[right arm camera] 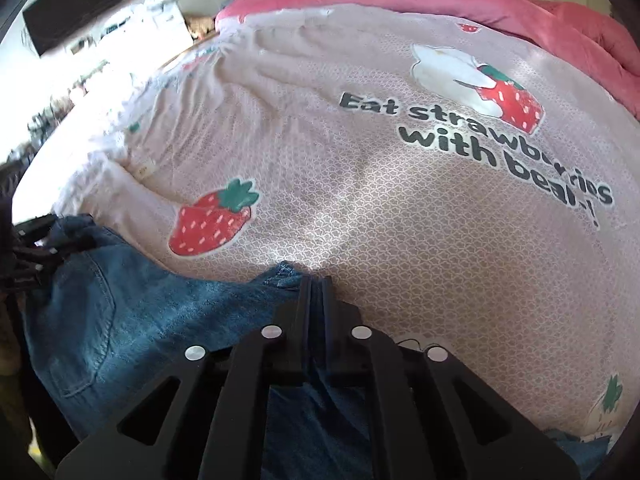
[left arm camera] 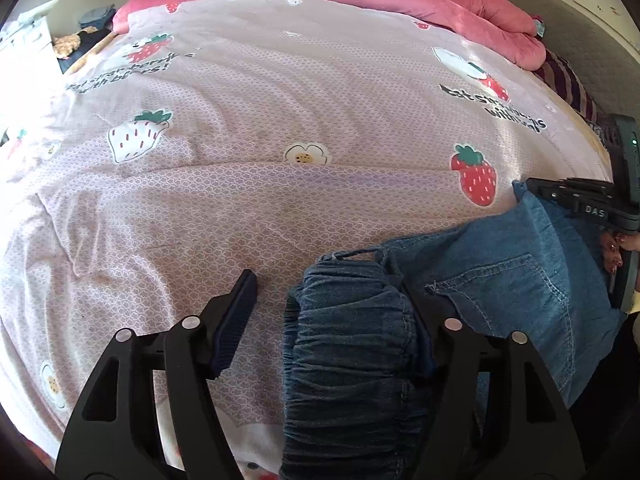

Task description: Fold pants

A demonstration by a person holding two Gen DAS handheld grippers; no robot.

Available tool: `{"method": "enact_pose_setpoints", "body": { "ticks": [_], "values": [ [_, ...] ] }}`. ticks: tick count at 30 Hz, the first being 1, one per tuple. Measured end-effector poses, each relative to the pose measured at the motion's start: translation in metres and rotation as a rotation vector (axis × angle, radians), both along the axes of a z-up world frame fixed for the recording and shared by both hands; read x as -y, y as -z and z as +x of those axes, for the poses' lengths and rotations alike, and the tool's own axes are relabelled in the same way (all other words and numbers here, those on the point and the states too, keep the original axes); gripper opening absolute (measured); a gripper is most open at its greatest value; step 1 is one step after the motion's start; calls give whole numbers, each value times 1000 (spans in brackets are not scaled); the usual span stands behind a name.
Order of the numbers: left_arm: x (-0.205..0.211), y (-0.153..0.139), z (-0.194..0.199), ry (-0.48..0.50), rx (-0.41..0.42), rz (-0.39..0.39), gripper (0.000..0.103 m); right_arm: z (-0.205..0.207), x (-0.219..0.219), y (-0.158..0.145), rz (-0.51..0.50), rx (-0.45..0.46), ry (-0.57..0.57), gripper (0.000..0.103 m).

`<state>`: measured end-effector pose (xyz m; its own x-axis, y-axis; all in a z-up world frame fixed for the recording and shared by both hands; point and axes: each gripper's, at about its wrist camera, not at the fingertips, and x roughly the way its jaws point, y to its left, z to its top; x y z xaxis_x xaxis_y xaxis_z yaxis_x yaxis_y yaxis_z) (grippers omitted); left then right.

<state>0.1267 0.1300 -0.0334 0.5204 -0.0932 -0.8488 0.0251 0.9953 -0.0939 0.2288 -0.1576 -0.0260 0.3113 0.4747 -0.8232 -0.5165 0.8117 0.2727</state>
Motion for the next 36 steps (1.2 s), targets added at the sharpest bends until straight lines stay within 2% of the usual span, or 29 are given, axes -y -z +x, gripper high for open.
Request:
{"method": "enact_pose_setpoints", "body": {
  "ticks": [3, 5, 6, 9, 12, 14, 18, 22, 23, 25, 28, 30, 33, 34, 36],
  "values": [
    [-4, -9, -5, -9, 51, -20, 61, -7, 37, -23, 87, -5, 74, 33],
    [-6, -26, -14, -10, 135, -55, 61, -16, 67, -45, 127, 25, 127, 43],
    [-7, -35, -18, -9, 170, -82, 61, -22, 85, -57, 150, 41, 155, 51],
    [7, -61, -27, 30, 260, -116, 62, -43, 146, -94, 198, 155, 257, 67],
    [38, -77, -27, 104, 287, -151, 68, -63, 195, -108, 139, 250, 379, 72],
    [69, -78, -18, 185, 269, -186, 68, -71, 221, -106, 105, 257, 434, 74],
    [138, -64, 4, 311, 198, -170, 68, -69, 255, -82, 133, 152, 488, 75],
    [193, -45, 19, 423, 121, -214, 68, -58, 261, -56, 80, 80, 483, 75],
    [207, -39, 22, 450, 100, -223, 67, -55, 261, -49, 87, 47, 485, 75],
    [228, -27, 27, 483, 59, -223, 61, -49, 262, -37, 117, -20, 486, 65],
    [250, -10, 34, 514, 5, -205, 54, -44, 251, -24, 155, -89, 426, 35],
    [259, 1, 44, 504, -32, -180, 50, -44, 242, -23, 142, -89, 391, 17],
    [254, 11, 59, 446, -60, -178, 37, -48, 245, -32, 146, -44, 404, 5],
    [250, 11, 62, 432, -59, -186, 30, -51, 250, -34, 133, -36, 427, 5],
    [245, 13, 67, 427, -70, -223, 29, -52, 252, -30, 90, -42, 438, 5]
  ]
}}
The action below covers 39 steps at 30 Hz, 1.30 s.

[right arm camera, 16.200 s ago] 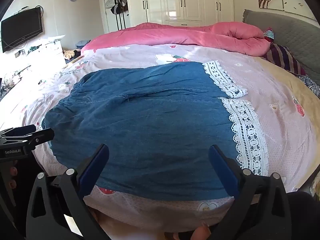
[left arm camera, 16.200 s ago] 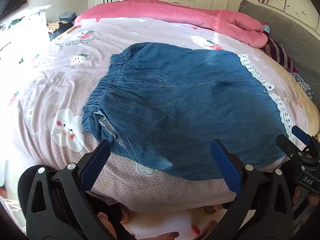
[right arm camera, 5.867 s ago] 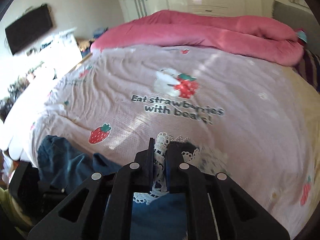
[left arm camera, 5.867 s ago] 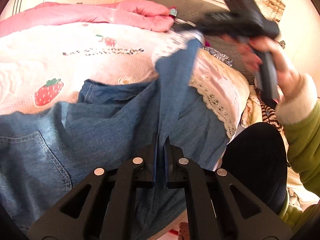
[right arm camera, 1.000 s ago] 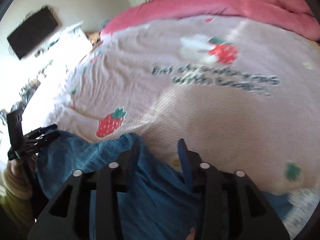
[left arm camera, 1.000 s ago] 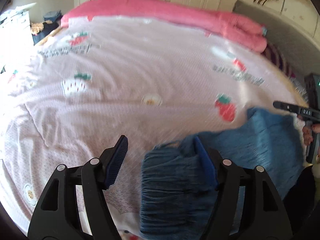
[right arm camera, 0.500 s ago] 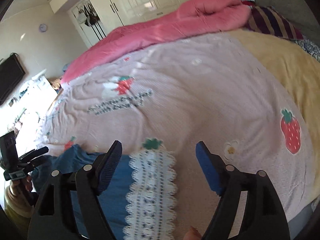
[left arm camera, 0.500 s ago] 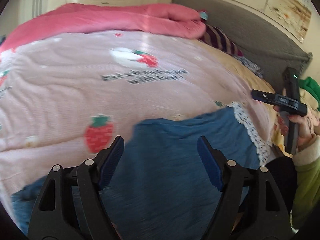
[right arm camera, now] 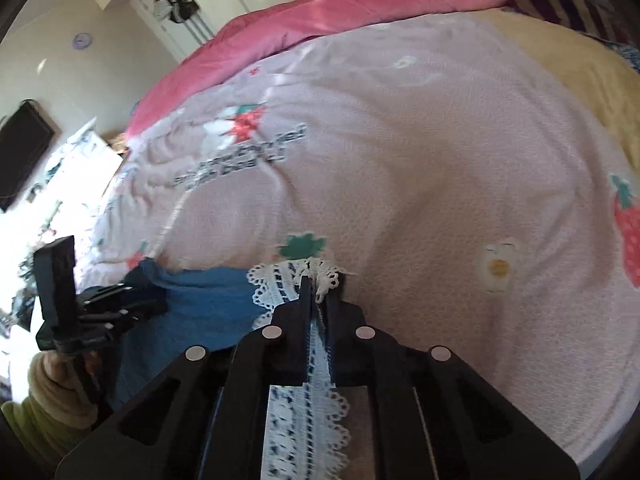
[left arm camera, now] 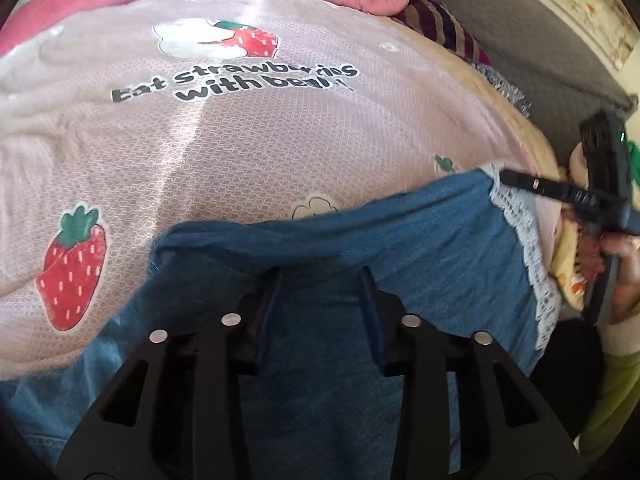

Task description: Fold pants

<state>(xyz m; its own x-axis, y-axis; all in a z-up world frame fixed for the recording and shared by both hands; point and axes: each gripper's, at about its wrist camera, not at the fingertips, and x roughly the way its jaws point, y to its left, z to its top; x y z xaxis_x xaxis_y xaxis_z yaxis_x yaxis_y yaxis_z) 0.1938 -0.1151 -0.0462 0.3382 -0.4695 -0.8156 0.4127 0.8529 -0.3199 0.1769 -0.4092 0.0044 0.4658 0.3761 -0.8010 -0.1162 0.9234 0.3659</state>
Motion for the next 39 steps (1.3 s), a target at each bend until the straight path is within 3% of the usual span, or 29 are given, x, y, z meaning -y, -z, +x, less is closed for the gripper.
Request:
{"method": "enact_pose_setpoints", "body": {
  "ticks": [5, 8, 9, 10, 12, 15, 19, 21, 25, 27, 30, 32, 35, 36, 38, 39],
  "values": [
    [-5, 1, 4, -3, -4, -26, 29, 1, -17, 7, -157, -7, -27, 6],
    [-7, 1, 2, 1, 11, -37, 29, 2, -16, 12, -194, -12, -23, 20],
    [-8, 0, -1, 7, 17, -40, 31, 1, -13, 10, -168, -7, -15, 25],
    [-8, -3, -6, 18, 17, -52, 41, 1, -8, 7, -143, 0, -3, 33],
    [-11, -13, -15, 29, 32, -69, 58, -7, 5, -5, -91, 48, 42, 39],
    [-23, -34, -34, 20, 109, -58, 61, -23, 14, -25, -56, 131, 88, 45],
    [-63, -55, -66, -71, 163, -62, 68, -64, -2, -57, -56, 255, 65, 62],
    [-82, -61, -84, -107, 188, -60, 70, -94, -15, -61, -12, 283, 34, 65],
    [-121, -69, -115, -206, 221, -32, 72, -133, -41, -49, -77, 252, -35, 65],
    [-144, -70, -130, -269, 235, -12, 72, -143, -42, -38, -146, 199, -8, 66],
    [-171, -66, -150, -358, 225, 15, 72, -147, -27, -27, -163, 144, 52, 72],
    [-180, -60, -158, -381, 204, 25, 72, -149, -15, -18, -172, 97, 93, 72],
    [-185, -52, -159, -390, 186, 44, 72, -152, -11, -7, -103, 59, 79, 71],
    [-184, -52, -159, -382, 194, 50, 72, -152, -13, -4, -92, 52, 67, 64],
    [-175, -53, -157, -349, 217, 79, 72, -153, -17, 2, -86, 38, 45, 41],
    [-170, -52, -156, -323, 221, 79, 72, -152, -20, 5, -94, 30, 34, 23]
  ]
}}
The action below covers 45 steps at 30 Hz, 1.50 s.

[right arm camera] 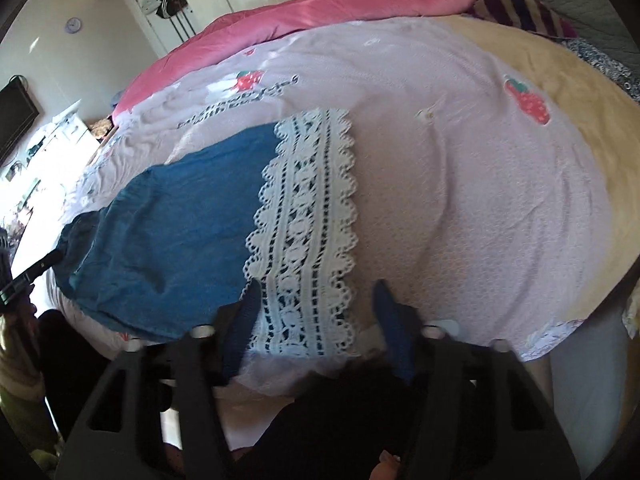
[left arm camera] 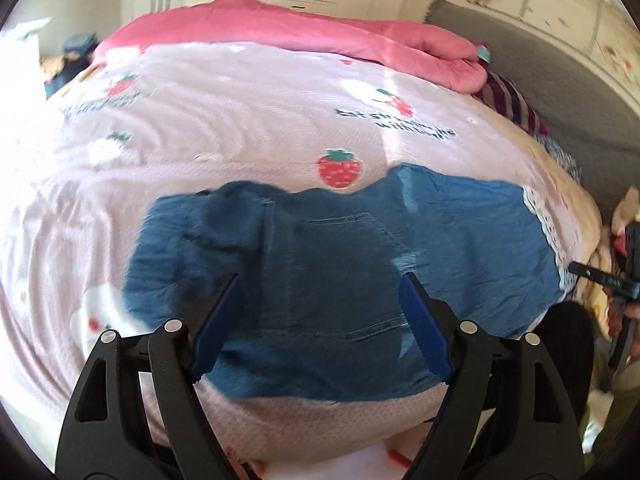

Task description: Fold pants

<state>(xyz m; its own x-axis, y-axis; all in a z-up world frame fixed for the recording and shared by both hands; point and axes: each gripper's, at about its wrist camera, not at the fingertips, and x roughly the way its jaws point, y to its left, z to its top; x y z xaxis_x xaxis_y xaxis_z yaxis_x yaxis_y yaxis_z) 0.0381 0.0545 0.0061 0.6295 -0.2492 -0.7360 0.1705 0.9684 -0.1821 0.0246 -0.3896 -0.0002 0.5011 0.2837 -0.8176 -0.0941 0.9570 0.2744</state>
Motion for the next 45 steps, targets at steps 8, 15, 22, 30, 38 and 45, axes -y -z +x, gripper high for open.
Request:
{"method": "enact_pose_setpoints", "body": {
  "ticks": [8, 15, 22, 30, 38, 45],
  "values": [
    [-4, 36, 18, -64, -67, 111, 57, -8, 10, 9, 4, 0, -10, 7],
    [-24, 44, 23, -103, -111, 41, 43, -2, 13, 21, 37, -27, 2, 13],
    [-26, 40, 19, -94, -77, 16, 44, -11, 21, 16, 79, -8, 33, 39],
    [-16, 15, 4, -78, -17, -23, 70, -24, 20, -8, 77, 58, 33, 59],
    [2, -26, -9, -37, 59, -50, 83, -31, 24, -17, 107, 85, 53, 72],
    [61, -55, 9, 109, 102, -20, 91, -34, 23, -8, 174, 57, 56, 76]
  ]
}}
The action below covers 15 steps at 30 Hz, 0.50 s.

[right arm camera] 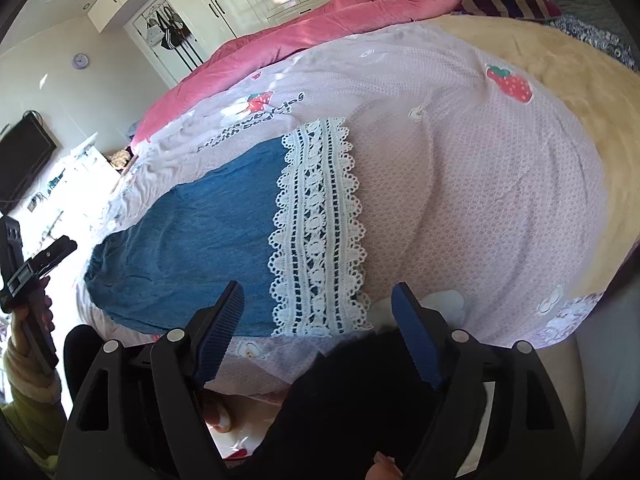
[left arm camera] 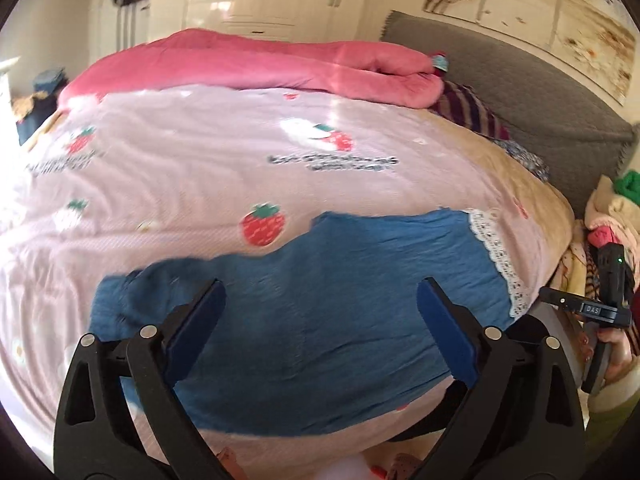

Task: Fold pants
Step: 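Move both open grippers toward the lace hem of the folded pants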

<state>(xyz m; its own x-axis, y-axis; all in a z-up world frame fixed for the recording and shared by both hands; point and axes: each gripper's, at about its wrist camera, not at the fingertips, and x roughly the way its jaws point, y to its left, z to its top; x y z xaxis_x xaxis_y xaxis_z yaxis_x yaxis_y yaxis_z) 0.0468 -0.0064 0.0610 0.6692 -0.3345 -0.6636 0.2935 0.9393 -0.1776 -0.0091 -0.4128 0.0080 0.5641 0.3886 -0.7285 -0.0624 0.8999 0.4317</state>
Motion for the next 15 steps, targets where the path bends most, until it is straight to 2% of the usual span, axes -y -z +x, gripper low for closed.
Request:
{"method": "enact_pose_setpoints", "body": {
  "ticks": [4, 9, 15],
  "values": [
    [48, -7, 14, 113, 14, 41, 93, 0, -3, 6, -1, -20, -6, 77],
    [109, -4, 35, 264, -17, 60, 93, 5, -5, 13, 22, -33, -8, 77],
    [167, 7, 62, 382, -40, 101, 93, 11, -2, 23, 67, -48, -3, 77]
  ]
}}
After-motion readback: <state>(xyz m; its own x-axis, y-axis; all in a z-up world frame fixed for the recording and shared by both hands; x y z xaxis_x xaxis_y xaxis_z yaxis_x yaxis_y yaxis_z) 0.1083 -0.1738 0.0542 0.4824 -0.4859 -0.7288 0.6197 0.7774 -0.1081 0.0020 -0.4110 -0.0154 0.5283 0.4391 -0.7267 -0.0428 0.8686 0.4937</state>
